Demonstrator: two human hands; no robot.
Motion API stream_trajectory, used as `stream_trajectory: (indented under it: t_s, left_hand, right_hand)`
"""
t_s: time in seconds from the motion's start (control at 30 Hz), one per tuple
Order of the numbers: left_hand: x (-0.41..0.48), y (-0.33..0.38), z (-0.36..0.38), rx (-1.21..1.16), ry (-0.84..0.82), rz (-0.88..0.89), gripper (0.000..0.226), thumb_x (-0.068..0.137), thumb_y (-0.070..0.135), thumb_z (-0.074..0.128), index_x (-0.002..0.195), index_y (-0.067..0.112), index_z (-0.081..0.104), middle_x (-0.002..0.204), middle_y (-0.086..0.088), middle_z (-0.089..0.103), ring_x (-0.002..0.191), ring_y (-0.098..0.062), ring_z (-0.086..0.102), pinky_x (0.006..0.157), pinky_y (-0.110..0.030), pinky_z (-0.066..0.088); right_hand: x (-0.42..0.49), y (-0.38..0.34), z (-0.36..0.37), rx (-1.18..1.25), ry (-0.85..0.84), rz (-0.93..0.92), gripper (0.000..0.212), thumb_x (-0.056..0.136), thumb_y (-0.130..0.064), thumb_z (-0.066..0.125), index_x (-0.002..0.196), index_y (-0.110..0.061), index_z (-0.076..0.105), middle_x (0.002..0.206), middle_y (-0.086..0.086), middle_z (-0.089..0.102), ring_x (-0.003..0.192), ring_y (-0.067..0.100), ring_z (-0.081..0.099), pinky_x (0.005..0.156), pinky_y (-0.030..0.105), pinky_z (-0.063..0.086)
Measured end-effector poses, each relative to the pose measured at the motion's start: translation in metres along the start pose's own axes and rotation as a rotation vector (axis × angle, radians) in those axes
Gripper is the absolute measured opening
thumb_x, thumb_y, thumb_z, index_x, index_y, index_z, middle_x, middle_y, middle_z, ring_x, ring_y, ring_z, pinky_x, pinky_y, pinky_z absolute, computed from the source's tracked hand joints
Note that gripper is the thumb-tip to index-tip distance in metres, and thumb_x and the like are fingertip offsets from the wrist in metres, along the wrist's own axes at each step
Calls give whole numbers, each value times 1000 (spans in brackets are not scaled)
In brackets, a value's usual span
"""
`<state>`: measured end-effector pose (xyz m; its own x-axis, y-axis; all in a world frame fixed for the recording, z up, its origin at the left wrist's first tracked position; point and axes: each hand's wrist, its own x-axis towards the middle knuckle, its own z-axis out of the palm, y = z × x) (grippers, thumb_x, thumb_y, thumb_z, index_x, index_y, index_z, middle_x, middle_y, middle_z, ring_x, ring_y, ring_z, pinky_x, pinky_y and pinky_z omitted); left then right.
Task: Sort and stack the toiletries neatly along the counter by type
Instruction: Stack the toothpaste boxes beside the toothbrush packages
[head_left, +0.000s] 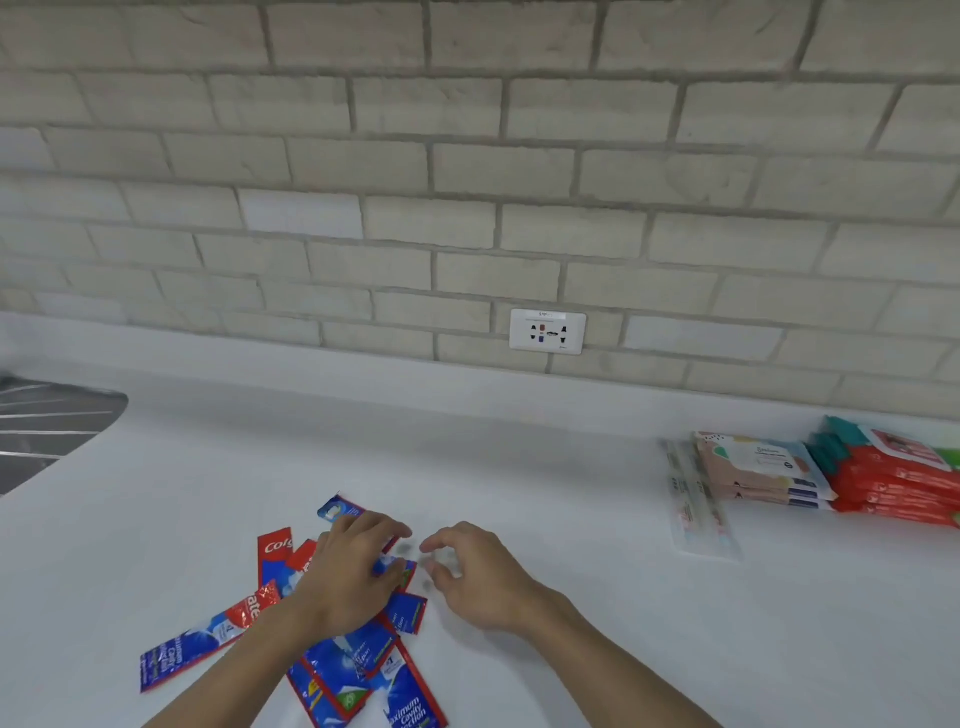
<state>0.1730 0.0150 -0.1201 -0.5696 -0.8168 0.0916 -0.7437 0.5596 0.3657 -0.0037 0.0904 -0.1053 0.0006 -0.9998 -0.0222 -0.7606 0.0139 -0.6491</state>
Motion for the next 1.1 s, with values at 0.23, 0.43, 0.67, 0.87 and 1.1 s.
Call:
stream_trajectory:
  t_s: [0.23,0.43,0.67,0.87,1.1]
  left_hand:
    - [10,-33,-10,56,11,1,37,91,37,55,127,36,50,136,16,49,124,-10,36,103,-31,37]
    - [16,-52,-23,85,-4,-38,38,94,38,50,131,32,47,140,11,45,124,-12,35,101,-29,37]
    - [23,-76,-22,106,-49,-40,43,96,37,46,138,31,41,147,9,39,131,-13,32,107,-33,35]
    - [35,-87,-22,177,-116,-29,51,98,36,43,147,29,30,154,9,29,140,-15,21,112,-34,29]
    - [41,-94,-17,151,-146,-25,50,98,38,44,146,29,31,154,9,28,139,-14,21,112,-34,30]
  right_hand:
    - [25,-17,28,-50,-25,-16,35,96,-29,52,129,-21,56,132,3,51,120,20,50,100,34,46]
    - [42,-25,43,-115,-49,-4,42,96,-35,53,135,-22,47,138,-1,44,123,18,43,99,35,48]
    - [58,-37,53,-193,7,3,43,97,-38,51,135,-20,47,135,0,47,122,18,43,100,33,45]
    - [67,-40,67,-297,96,56,42,96,-46,49,129,-20,53,128,-1,56,117,15,48,97,31,45]
    - [72,-38,63,-341,100,81,43,94,-46,54,123,-15,58,122,2,61,112,16,51,92,31,48]
